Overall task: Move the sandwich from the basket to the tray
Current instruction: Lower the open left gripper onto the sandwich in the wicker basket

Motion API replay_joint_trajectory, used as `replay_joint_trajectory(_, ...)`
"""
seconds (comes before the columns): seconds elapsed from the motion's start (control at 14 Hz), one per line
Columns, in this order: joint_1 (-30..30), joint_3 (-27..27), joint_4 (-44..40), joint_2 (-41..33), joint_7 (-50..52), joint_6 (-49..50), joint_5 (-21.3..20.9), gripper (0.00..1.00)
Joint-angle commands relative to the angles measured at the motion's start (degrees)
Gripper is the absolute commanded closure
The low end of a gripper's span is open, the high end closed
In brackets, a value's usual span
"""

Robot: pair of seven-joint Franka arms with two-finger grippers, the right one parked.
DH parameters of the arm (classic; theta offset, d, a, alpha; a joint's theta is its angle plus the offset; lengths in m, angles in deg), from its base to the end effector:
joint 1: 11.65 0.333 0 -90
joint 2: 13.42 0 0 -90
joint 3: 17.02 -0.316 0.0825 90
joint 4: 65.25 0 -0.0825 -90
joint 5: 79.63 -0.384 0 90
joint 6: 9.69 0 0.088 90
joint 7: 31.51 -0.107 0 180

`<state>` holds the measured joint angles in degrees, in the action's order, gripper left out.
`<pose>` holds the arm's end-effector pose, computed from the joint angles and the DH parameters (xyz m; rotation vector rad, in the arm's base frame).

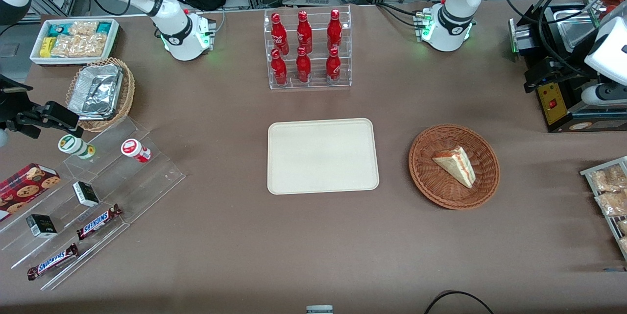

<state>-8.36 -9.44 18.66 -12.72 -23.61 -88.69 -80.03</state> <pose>0.5366 -0.0389 0.6511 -3.1207 -0.0998 0.1511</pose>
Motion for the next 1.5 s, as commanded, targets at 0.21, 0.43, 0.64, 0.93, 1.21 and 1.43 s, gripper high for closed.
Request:
replay_joint_trajectory(0.21, 0.3, 0.3, 0.4, 1.0, 0.3, 0.7, -1.2, 0.0)
replay_joint_trajectory(0.43, 0.2, 0.4, 7.4, 3.1, 2.7, -6.8, -0.7, 0.0)
replay_joint_trajectory(0.64, 0.1, 0.6, 18.2, 3.1, 7.4, -19.4, -0.9, 0.0)
replay_joint_trajectory(0.93, 0.0, 0.8, 27.8, 3.3, 16.2, -30.4, -1.2, 0.0)
replay_joint_trajectory(1.21, 0.0, 2.9, 34.8, 5.2, 33.6, -43.6, -1.1, 0.0)
replay_joint_trajectory(1.43, 0.0, 3.6, 38.0, 6.2, 39.2, -46.2, -1.1, 0.0)
